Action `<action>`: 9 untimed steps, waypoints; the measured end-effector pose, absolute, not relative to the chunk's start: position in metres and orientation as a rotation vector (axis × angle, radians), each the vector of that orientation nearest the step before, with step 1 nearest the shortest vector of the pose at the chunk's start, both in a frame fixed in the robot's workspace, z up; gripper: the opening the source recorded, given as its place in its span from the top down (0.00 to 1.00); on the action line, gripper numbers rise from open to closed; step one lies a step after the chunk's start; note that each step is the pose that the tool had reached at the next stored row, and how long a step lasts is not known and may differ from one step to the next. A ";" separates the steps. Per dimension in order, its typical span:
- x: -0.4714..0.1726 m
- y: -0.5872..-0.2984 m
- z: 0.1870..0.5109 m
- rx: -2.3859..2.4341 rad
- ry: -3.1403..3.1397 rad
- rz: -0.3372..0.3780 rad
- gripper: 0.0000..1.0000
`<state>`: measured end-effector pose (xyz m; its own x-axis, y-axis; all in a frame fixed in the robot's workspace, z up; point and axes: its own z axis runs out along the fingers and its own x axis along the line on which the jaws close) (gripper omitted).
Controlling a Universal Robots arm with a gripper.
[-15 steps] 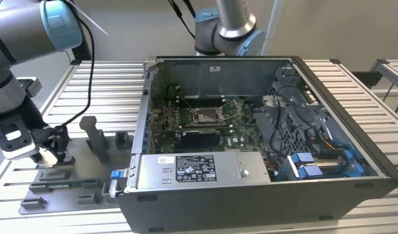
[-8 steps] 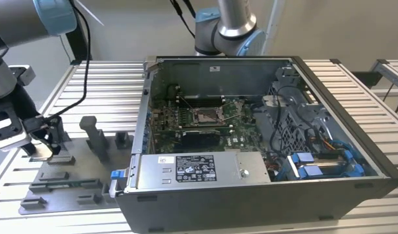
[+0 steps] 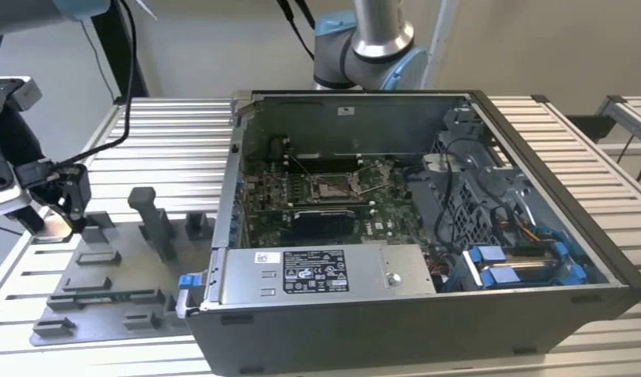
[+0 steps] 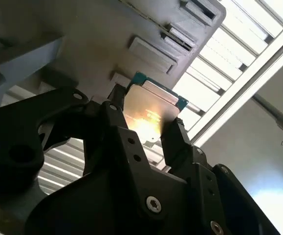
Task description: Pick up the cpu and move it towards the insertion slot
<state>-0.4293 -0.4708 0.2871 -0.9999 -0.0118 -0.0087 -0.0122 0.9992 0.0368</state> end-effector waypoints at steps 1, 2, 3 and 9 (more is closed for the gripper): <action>-0.429 -0.471 0.292 -0.019 3.133 0.058 1.00; -0.429 -0.471 0.296 -0.019 3.133 0.058 1.00; -0.429 -0.471 0.301 -0.019 3.133 0.058 1.00; -0.429 -0.471 0.328 -0.019 3.133 0.058 1.00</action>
